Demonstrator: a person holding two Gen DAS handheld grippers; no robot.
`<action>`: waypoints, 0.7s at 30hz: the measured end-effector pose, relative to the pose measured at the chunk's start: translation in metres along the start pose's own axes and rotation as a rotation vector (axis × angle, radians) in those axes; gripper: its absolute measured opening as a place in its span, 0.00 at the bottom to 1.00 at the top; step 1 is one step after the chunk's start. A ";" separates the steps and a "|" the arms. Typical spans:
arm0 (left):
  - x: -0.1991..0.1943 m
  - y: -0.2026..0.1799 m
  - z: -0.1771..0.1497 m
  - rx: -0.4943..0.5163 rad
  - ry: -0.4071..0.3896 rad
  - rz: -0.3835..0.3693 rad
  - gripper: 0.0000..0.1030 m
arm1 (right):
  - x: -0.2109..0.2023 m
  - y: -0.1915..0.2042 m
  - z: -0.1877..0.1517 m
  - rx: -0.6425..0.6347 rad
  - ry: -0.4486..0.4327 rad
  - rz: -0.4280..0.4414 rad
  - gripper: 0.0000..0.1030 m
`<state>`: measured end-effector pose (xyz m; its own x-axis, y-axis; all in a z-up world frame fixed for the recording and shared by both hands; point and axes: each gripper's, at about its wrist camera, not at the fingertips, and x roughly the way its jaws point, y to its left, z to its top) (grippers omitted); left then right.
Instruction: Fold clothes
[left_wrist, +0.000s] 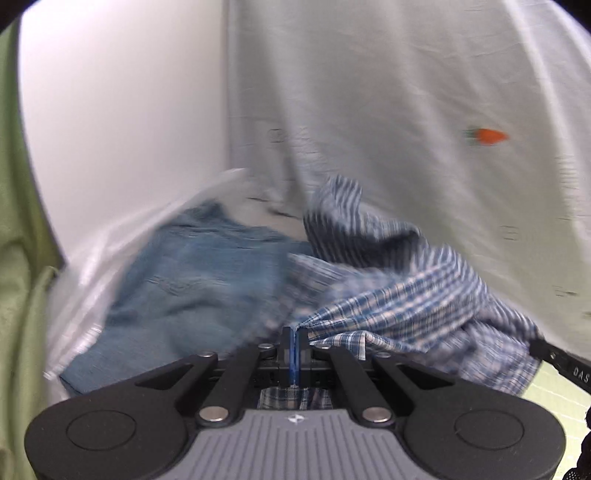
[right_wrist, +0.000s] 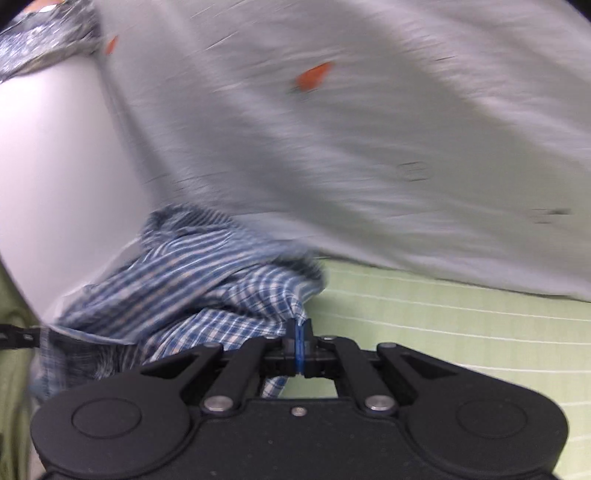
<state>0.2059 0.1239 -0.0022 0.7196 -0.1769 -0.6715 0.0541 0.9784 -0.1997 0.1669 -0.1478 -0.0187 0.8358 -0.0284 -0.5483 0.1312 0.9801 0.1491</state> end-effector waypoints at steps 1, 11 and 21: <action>-0.005 -0.013 -0.004 0.004 0.005 -0.032 0.00 | -0.017 -0.022 -0.004 0.000 -0.012 -0.055 0.00; -0.023 -0.179 -0.108 0.021 0.271 -0.350 0.14 | -0.145 -0.215 -0.062 0.100 0.102 -0.567 0.20; -0.039 -0.200 -0.128 0.060 0.282 -0.161 0.66 | -0.161 -0.213 -0.098 0.376 0.140 -0.373 0.79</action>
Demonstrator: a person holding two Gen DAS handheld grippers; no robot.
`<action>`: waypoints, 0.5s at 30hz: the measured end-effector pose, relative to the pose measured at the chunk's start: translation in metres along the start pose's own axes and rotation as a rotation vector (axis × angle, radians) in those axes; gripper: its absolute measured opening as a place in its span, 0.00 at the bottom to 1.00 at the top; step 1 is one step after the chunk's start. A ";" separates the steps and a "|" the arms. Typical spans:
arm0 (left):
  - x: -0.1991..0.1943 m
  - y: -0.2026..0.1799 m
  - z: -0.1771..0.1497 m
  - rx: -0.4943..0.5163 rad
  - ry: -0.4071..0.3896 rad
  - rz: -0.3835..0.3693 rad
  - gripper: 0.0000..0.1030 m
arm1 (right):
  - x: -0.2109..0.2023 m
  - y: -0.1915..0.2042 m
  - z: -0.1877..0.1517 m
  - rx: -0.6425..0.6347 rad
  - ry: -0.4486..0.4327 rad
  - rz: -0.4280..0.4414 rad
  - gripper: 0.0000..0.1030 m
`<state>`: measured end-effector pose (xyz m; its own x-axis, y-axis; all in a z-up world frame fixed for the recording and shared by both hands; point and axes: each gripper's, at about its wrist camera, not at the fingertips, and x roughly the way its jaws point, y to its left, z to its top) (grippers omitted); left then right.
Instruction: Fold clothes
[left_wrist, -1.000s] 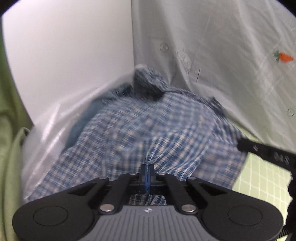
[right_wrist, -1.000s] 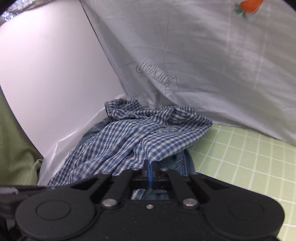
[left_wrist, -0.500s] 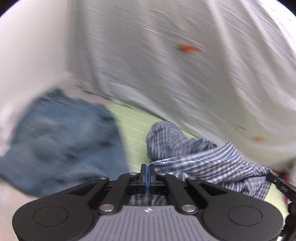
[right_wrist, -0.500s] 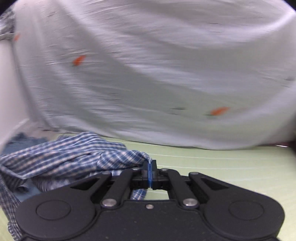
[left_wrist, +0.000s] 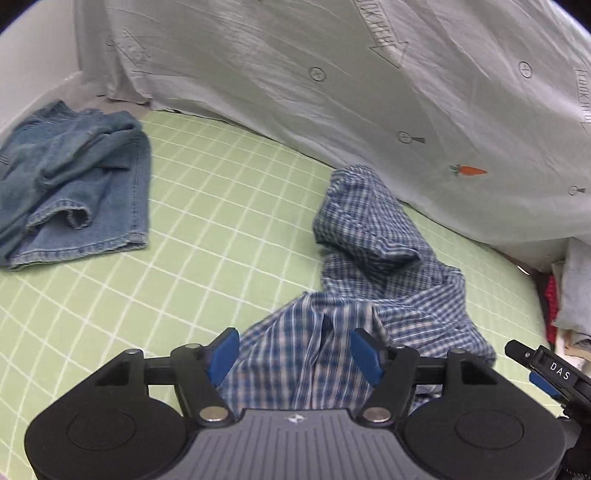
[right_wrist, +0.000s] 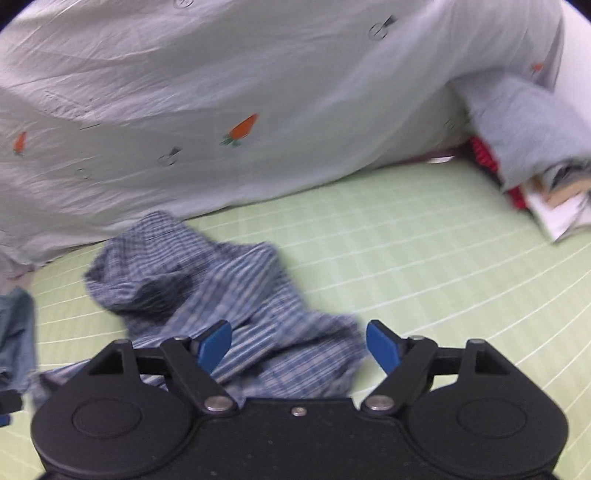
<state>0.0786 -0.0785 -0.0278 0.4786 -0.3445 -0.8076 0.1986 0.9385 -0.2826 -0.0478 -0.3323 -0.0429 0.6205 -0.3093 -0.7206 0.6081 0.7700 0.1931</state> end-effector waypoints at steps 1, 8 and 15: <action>-0.001 0.006 0.002 -0.003 0.001 0.011 0.66 | 0.002 0.010 -0.006 0.014 0.018 0.036 0.79; -0.010 0.048 0.012 0.006 0.004 0.046 0.68 | 0.009 0.095 -0.037 0.011 0.088 0.232 0.80; -0.010 0.082 0.016 0.054 0.028 0.043 0.68 | 0.021 0.161 -0.070 -0.079 0.131 0.265 0.79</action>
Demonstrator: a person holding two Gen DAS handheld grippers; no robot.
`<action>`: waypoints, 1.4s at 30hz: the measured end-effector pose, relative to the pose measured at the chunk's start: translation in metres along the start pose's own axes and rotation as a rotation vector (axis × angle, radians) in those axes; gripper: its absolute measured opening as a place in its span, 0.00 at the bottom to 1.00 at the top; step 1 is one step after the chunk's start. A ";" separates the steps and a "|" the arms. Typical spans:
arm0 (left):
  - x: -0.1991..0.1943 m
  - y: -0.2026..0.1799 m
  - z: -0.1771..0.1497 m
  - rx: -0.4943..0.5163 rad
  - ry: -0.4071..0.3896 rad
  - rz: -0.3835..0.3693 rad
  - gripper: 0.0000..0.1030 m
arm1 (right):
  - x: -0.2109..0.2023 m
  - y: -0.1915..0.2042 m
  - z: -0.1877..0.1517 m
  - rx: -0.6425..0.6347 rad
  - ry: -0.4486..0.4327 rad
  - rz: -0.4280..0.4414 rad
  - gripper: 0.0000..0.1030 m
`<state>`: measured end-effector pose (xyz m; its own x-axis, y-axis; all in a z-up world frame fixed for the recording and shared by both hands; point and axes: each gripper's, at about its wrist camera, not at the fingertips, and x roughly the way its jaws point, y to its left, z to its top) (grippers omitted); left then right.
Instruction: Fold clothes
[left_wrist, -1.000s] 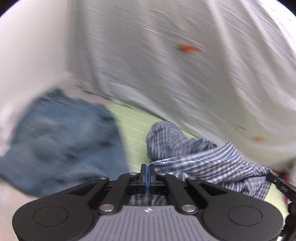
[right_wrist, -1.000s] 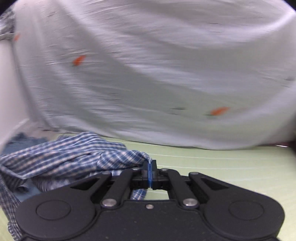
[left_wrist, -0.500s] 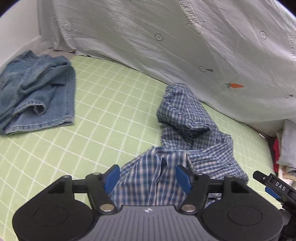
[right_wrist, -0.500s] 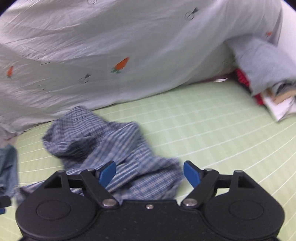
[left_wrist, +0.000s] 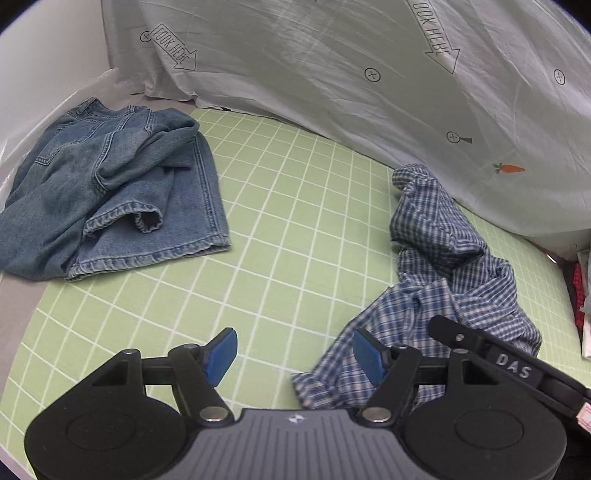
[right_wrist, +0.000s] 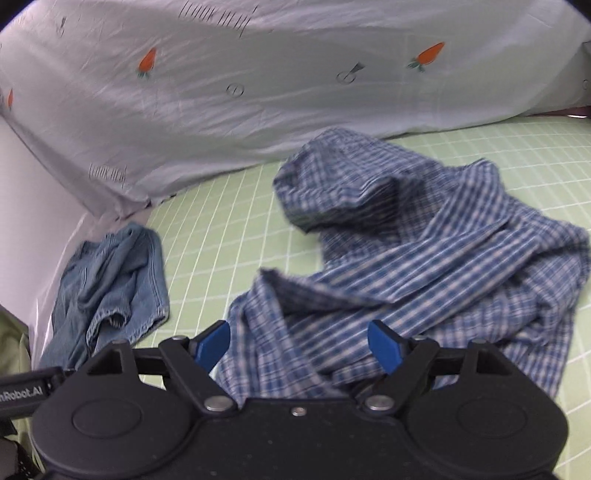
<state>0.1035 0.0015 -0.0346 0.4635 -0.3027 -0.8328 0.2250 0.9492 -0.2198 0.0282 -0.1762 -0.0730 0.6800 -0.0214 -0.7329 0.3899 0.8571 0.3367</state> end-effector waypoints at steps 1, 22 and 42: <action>0.000 0.003 0.000 0.006 0.002 -0.002 0.68 | 0.004 0.004 -0.003 -0.002 0.007 -0.001 0.76; -0.007 -0.081 -0.038 -0.040 0.013 -0.038 0.69 | -0.084 -0.107 0.001 -0.113 -0.136 -0.032 0.01; 0.114 -0.216 -0.012 0.097 0.152 0.003 0.68 | -0.134 -0.440 0.137 0.206 -0.360 -0.817 0.66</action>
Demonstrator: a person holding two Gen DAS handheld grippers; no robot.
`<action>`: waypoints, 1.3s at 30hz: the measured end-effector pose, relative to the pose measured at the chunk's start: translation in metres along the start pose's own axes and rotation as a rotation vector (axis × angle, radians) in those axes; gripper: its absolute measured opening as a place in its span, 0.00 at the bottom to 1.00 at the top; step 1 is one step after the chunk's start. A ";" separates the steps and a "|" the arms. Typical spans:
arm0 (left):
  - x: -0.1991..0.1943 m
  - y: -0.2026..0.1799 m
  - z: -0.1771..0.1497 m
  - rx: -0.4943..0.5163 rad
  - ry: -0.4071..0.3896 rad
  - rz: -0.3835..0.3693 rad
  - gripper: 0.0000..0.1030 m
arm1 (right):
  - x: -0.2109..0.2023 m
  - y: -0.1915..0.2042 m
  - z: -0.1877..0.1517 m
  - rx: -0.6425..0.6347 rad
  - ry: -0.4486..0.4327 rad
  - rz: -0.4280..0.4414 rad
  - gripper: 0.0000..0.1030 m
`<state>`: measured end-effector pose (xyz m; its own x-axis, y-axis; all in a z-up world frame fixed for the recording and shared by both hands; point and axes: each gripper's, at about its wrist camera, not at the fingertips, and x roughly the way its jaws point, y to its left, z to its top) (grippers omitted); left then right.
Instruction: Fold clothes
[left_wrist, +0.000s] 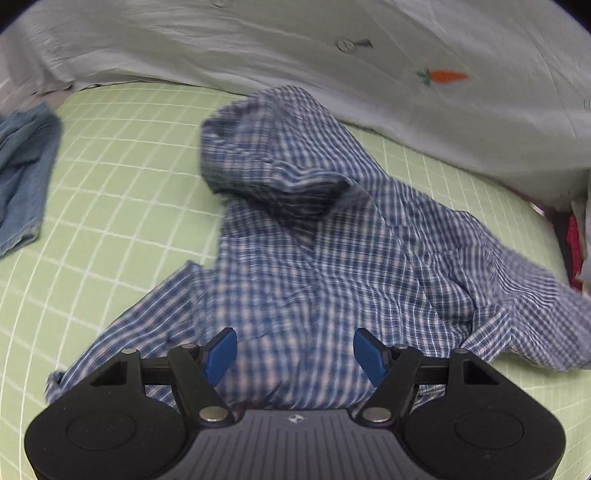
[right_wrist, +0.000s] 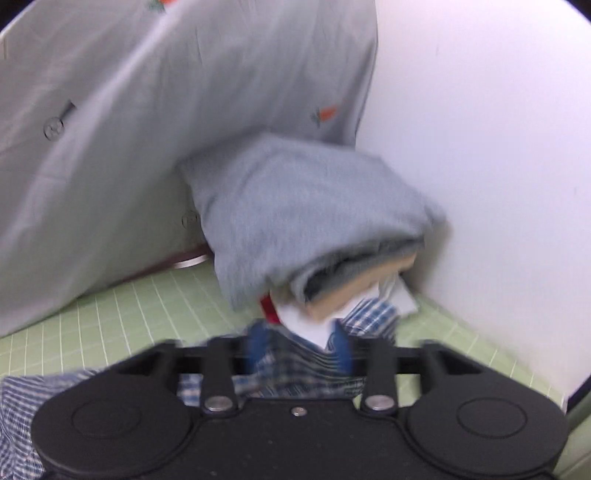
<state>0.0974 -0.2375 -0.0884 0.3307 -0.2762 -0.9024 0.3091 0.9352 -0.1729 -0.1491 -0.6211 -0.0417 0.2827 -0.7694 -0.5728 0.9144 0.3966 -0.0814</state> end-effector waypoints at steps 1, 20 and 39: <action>0.006 -0.004 0.002 0.012 0.015 0.002 0.68 | 0.002 0.007 -0.011 0.003 0.035 0.024 0.66; 0.020 -0.017 0.005 0.126 0.111 -0.158 0.35 | -0.053 0.158 -0.100 0.137 0.451 0.544 0.77; -0.019 0.096 0.060 -0.221 -0.129 -0.038 0.01 | -0.027 0.127 -0.069 -0.114 0.212 0.360 0.00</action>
<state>0.1742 -0.1560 -0.0640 0.4381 -0.3245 -0.8383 0.1260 0.9455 -0.3002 -0.0606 -0.5153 -0.0933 0.5013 -0.4567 -0.7349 0.7269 0.6831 0.0713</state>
